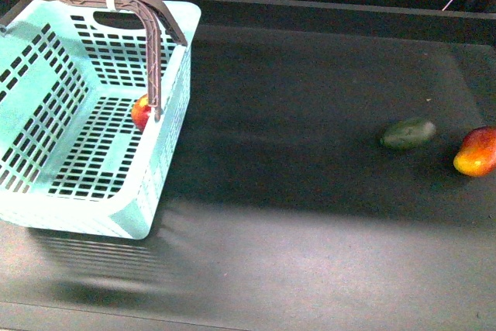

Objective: Pick apple with right arm and hold basket with left

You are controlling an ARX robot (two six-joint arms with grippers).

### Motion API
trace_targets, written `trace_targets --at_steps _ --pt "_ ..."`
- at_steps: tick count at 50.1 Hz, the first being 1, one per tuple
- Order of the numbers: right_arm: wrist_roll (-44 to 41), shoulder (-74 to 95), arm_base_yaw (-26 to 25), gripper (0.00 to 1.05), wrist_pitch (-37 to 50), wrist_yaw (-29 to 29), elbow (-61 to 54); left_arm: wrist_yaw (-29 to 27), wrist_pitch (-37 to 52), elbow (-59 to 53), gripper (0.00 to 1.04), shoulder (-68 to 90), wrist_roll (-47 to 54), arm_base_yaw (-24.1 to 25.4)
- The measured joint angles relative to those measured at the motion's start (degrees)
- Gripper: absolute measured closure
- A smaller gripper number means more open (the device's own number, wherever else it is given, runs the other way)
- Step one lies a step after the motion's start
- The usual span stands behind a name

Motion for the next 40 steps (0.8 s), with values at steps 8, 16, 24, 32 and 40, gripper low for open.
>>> trace_targets --at_steps 8,16,24,32,40 --pt "0.0 0.0 0.0 0.09 0.0 0.0 0.0 0.0 0.0 0.0 0.97 0.0 0.0 0.0" --pt "0.0 0.0 0.0 0.09 0.0 0.0 0.0 0.0 0.0 0.0 0.69 0.0 0.0 0.0" --pt "0.0 0.0 0.0 0.09 0.0 0.0 0.0 0.0 0.0 0.0 0.33 0.0 0.0 0.0" --pt "0.0 0.0 0.0 0.09 0.0 0.0 0.0 0.0 0.0 0.0 0.06 0.0 0.1 0.0" --pt "0.0 0.0 0.0 0.09 0.0 0.0 0.0 0.0 0.0 0.0 0.07 0.0 0.1 0.0"
